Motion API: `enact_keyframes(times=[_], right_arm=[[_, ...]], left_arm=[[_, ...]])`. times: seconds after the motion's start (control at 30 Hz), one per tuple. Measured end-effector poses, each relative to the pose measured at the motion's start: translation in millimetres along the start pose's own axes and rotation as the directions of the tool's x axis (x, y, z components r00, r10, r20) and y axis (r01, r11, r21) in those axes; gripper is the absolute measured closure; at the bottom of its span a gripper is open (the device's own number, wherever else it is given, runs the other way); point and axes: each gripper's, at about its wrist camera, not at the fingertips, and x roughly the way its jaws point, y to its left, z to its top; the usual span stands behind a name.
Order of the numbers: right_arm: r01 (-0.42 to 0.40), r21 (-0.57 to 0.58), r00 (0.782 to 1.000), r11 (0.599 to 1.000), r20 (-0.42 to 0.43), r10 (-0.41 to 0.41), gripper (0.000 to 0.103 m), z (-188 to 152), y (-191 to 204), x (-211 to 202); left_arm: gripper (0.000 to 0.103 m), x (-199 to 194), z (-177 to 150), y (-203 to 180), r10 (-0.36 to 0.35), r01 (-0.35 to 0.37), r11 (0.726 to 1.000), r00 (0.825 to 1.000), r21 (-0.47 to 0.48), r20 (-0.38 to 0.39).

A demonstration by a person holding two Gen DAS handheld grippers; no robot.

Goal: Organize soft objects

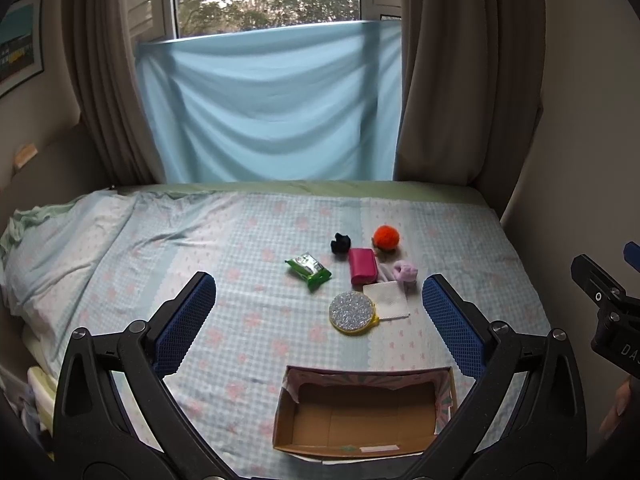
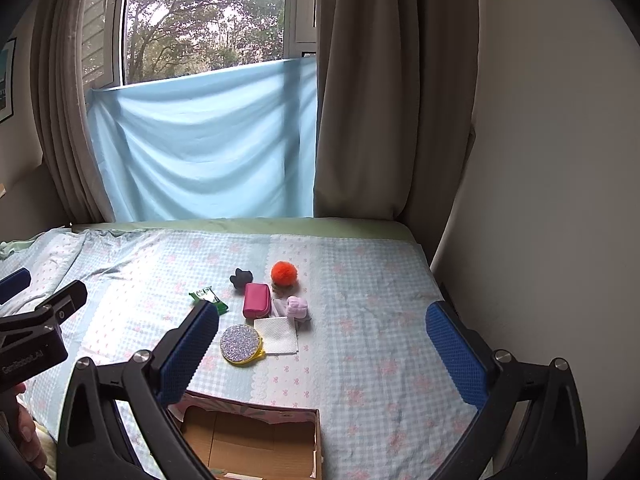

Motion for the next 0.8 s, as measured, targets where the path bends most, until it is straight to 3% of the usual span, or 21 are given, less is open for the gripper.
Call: enact_keyframes(times=[0.8], right_arm=[[-0.008, -0.002, 1.0, 1.0, -0.011, 0.008, 0.0, -1.9, 3.3, 1.2]], left_arm=[[0.001, 8.6, -2.1, 2.8, -0.001, 0.001, 1.0, 1.0, -0.011, -0.024]])
